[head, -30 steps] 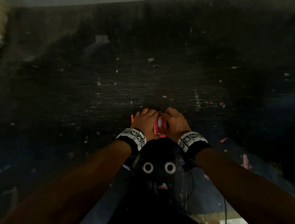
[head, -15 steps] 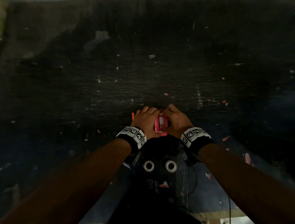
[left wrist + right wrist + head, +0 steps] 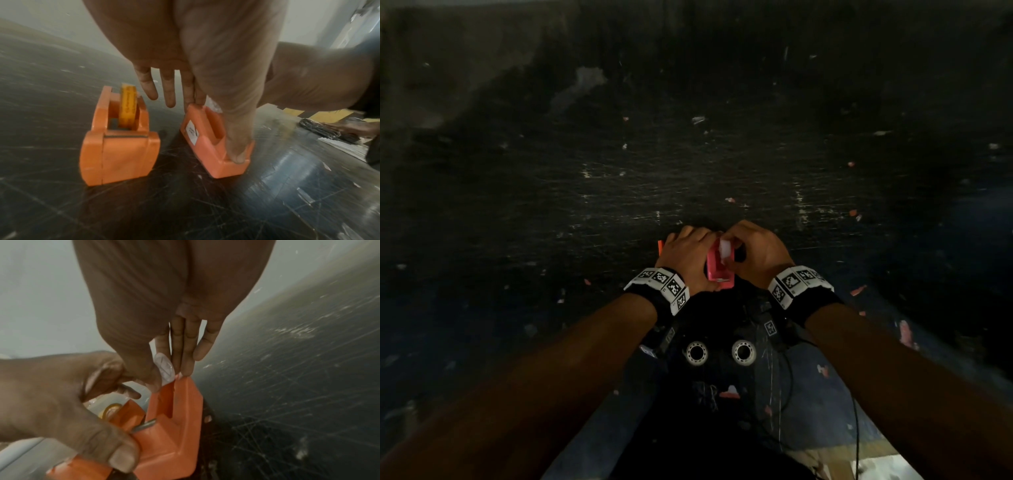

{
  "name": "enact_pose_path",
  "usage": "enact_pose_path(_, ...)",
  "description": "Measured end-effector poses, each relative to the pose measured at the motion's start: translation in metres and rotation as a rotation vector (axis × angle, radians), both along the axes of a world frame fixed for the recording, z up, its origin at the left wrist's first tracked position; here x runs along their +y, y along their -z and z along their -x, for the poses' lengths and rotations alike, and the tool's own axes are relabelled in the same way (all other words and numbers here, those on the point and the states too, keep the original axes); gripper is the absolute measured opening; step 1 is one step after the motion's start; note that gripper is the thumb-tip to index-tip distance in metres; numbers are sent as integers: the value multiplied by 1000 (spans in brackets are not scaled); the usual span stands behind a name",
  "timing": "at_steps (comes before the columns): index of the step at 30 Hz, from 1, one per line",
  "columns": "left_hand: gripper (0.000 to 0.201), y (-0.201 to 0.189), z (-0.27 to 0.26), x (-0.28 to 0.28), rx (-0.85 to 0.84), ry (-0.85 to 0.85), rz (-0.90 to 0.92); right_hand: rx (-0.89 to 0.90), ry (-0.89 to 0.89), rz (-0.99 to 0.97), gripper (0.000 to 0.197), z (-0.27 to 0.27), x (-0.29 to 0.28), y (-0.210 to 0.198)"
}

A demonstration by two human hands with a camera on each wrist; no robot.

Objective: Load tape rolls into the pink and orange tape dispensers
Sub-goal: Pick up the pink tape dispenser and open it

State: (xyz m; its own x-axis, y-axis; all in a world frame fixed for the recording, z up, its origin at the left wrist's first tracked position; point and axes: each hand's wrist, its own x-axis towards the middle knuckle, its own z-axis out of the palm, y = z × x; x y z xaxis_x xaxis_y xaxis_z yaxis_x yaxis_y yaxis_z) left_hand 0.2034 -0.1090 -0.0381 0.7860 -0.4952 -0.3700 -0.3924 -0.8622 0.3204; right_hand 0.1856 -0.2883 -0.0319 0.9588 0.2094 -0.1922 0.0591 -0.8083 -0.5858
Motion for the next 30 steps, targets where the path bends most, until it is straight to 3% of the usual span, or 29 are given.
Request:
enact_pose_path(4, 121, -3, 3, 3, -4, 21, 31, -34, 2, -38, 33, 13, -5, -3)
enact_pose_path(6, 123, -8, 6, 6, -7, -6, 142, -58, -4, -48, 38, 22, -8, -3)
enact_pose_path(8, 105, -17, 13, 10, 36, -96, 345, -79, 7, -93, 40, 32, -11, -4)
enact_pose_path(10, 70, -21, 23, 17, 120, -254, 567, -89, 37, -170, 43, 42, -12, -7)
enact_pose_path(12, 40, -23, 37, 21, 285, -460, 731, -114, 69, -237, 44, 52, -12, -11)
enact_pose_path(14, 30, -25, 53, 21, 517, -635, 870, -133, 74, -290, 44, 61, -8, -15)
enact_pose_path(16, 30, -32, 67, 17, 696, -744, 970, -117, 44, -294, 51, 70, -3, -18)
enact_pose_path(22, 28, -35, 94, 14, 960, -957, 1253, -145, 0, -273, 56, 88, 9, -36)
enact_pose_path(24, 31, -35, 102, 13, 988, -1049, 1317, -159, 31, -265, 54, 93, 13, -42)
enact_pose_path(26, 32, -37, 109, 14, 982, -1097, 1367, -175, 59, -279, 40, 99, 17, -48)
enact_pose_path(30, 28, -41, 120, 17, 958, -1107, 1405, -283, 11, -297, 24, 112, 22, -50)
